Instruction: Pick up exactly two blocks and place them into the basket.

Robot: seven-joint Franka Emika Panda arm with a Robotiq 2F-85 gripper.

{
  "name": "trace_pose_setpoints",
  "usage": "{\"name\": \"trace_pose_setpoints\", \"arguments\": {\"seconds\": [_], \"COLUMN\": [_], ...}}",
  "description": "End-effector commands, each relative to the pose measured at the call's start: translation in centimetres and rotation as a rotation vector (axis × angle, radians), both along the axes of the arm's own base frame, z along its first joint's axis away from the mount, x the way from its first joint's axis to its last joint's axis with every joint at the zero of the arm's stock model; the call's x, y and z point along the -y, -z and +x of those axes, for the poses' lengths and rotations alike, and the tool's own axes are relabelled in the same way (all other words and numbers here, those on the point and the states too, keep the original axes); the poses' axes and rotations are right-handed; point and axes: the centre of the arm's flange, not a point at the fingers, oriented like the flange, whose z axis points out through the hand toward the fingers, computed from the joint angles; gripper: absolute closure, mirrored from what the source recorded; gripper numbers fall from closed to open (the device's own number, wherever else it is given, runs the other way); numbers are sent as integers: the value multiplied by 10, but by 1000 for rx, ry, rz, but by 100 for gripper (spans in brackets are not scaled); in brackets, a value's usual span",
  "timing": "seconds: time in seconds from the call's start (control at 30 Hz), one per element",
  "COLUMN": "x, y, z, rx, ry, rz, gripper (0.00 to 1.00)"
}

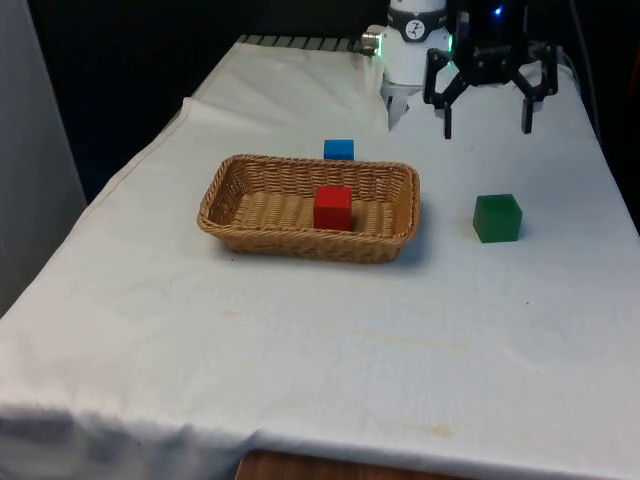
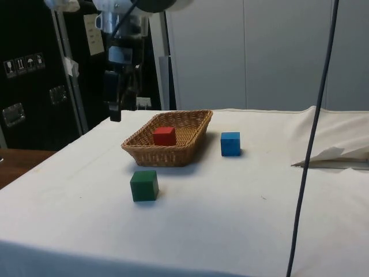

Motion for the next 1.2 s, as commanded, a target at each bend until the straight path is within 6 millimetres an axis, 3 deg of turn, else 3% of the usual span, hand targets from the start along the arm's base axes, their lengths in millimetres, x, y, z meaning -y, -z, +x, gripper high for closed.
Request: {"name": "trace_pose_setpoints", "arguments": {"seconds": [0.0,0.2,0.57,0.83,0.87,1.0,1.17], "x": [-4,-11,-43,-72,-69,-81,-76], "y": [2,6,32,61,57,74,92], "z": [-4,-7,-10,-5,-6,-4,-5], "rx": [-11,-26,-64,-93,-92,-111,-129], "ry": [-7,-34,-76,-99,-98,-118,-134], "rz": [-15,-11,-17,-24,-18,-27,-34], "gripper": [0,0,0,0,0,0,0]}}
